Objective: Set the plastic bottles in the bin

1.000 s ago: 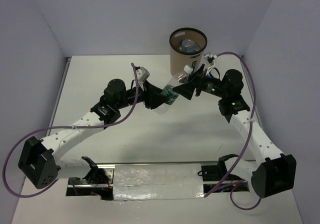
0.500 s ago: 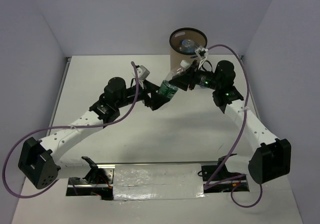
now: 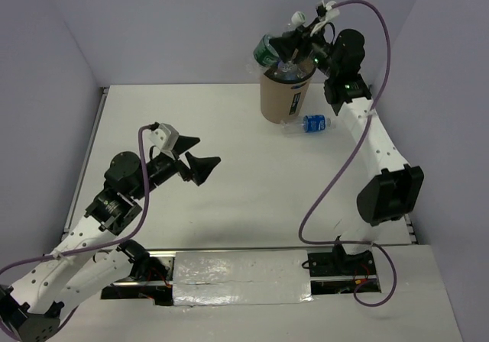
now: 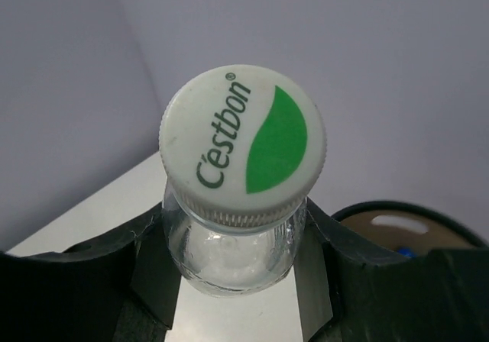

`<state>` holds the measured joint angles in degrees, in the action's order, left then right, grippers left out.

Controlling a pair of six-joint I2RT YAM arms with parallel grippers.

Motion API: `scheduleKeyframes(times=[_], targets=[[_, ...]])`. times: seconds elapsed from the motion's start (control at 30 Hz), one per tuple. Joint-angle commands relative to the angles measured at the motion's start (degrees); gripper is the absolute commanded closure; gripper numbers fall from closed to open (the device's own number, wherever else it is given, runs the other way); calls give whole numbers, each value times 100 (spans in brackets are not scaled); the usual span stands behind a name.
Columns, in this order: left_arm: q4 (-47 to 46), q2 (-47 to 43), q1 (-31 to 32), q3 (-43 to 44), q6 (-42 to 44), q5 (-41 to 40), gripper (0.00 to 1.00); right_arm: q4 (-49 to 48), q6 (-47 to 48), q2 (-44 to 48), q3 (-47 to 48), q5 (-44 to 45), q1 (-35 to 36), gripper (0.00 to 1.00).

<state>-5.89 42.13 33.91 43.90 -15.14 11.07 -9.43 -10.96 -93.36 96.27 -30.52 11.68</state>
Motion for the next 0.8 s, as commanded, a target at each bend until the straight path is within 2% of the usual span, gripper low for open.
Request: scheduleKeyframes(times=[0.0, 0.1, 0.2, 0.33, 0.53, 0.63, 0.7, 0.73, 0.77], targets=[[413, -178, -34, -127, 396, -289, 1, -269, 278, -785, 1065, 1038, -43, 89], [571, -328, -42, -215, 546, -360, 1, -43, 488, -1567, 1962, 1864, -52, 88], [571, -381, -51, -250, 626, -386, 1, -58, 743, -2070, 2281, 2348, -70, 87], [571, -302, -51, -233, 573, -290, 0, -304, 1217, -2248, 2011, 2638, -61, 84], [571, -275, -60, -233, 529, -254, 1, -533, 1632, -1932, 1176, 2693, -157, 77], [571, -267, -60, -233, 529, -263, 1, -490, 1658, -1756, 868, 2404, -210, 66], [571, -258, -60, -233, 521, -246, 1, -174, 1720, -1764, 928, 2262, -210, 50], [571, -258, -60, -233, 529, -246, 1, -51, 1738, -1782, 972, 2105, -193, 41], [571, -267, -60, -233, 529, -246, 1, 185, 1773, -1799, 1008, 2016, -201, 19]])
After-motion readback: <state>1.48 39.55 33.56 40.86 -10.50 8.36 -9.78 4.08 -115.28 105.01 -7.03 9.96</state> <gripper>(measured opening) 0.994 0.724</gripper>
